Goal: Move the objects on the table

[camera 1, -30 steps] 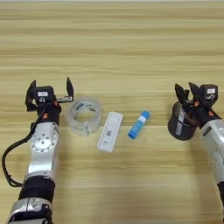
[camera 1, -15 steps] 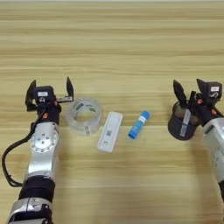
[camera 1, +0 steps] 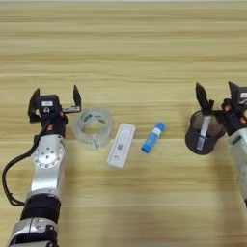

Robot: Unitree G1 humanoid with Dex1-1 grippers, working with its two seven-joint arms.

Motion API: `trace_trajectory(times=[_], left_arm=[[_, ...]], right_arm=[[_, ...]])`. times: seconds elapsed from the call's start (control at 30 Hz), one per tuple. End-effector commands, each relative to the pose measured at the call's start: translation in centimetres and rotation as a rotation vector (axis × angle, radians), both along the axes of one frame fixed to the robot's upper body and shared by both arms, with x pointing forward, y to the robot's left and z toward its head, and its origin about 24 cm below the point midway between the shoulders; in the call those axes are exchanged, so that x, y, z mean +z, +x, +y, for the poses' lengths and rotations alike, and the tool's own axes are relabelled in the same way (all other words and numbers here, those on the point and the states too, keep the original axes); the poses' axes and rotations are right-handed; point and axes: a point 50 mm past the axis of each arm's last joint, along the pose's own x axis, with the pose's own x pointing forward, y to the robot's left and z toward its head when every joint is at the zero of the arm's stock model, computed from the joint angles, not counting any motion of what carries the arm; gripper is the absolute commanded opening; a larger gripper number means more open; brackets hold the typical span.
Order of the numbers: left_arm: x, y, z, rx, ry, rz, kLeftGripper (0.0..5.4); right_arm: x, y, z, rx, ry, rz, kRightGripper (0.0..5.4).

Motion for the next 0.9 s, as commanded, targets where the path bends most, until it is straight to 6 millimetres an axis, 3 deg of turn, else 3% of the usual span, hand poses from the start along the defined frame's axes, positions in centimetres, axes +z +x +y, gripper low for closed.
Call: trace_trajectory(times=[0.03,0.27,0.63,0.9], left_arm=[[0.0,0.1,-0.1,-0.007,0.010,0.012,5.40],[-0.1,0.1,0.0,-0.007,0.013,0.025,5.40],[-0.3,0.0,-0.1,-0.014,0.013,0.042,5.40],[-0.3,-0.2,-0.1,-0.034,0.020,0.050,5.40]], right_arm=[[0.1,0.6,-1.6,-0.072,-0.018,-0.005,5.38],[-0.1,1.2,-4.4,-0.209,-0.046,0.007,5.38],[-1.2,1.4,-5.9,-0.295,-0.108,0.060,5.38],[-1.4,1.4,-5.7,-0.301,-0.113,0.063,5.38]])
